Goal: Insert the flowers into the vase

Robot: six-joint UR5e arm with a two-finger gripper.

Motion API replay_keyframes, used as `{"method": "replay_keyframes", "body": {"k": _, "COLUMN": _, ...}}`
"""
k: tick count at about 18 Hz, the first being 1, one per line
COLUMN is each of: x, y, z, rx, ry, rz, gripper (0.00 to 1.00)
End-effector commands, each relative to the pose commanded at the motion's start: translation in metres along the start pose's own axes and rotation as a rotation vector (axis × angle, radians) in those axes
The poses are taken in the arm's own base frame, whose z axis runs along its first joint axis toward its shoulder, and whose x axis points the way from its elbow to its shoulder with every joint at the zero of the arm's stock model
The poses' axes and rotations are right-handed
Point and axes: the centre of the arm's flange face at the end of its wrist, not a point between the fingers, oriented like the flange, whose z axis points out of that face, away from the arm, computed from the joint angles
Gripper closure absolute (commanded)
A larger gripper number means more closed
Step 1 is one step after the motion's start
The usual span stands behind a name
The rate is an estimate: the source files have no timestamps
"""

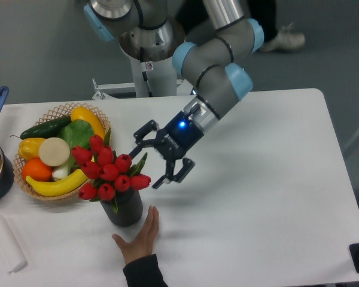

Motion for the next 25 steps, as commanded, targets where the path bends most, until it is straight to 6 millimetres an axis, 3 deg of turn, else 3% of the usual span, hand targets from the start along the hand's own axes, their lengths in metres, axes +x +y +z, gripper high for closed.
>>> {"method": "replay_keyframes", "body": {"k": 5, "x": -0.004, "y": -0.034, "z": -0.055, "rx": -0.343, "ry": -0.180, "rz": 0.106, "gripper": 0.00}}
{"method": "replay_keyframes", "body": {"k": 10, "x": -0.026, "y": -0.045, "z": -0.123, "rx": -0.447, "ry": -0.329, "rz": 0.118, "gripper": 0.00}}
{"method": "replay_keyframes", "body": {"k": 14, "x": -0.041, "y": -0.060, "z": -0.152, "rx": -0.577, "ry": -0.348, "rz": 0.161, "gripper": 0.00}}
{"method": "replay_keyframes", "body": {"k": 17, "x": -0.040, "y": -0.068, "z": -0.171, "rx": -0.715, "ry": -0.260, "rz": 0.236, "gripper": 0.00}}
{"method": "replay_keyframes", "body": {"k": 20, "x": -0.035, "y": -0.063, "z": -0.205, "rx": -0.863, "ry": -0.114, "rz": 0.325, "gripper": 0.00}}
{"method": "replay_keyframes", "body": {"k": 25, "x": -0.028, "y": -0.058, "z": -0.247, "rx": -0.935, "ry": 0.101, "rz": 0.481, "gripper": 0.00}}
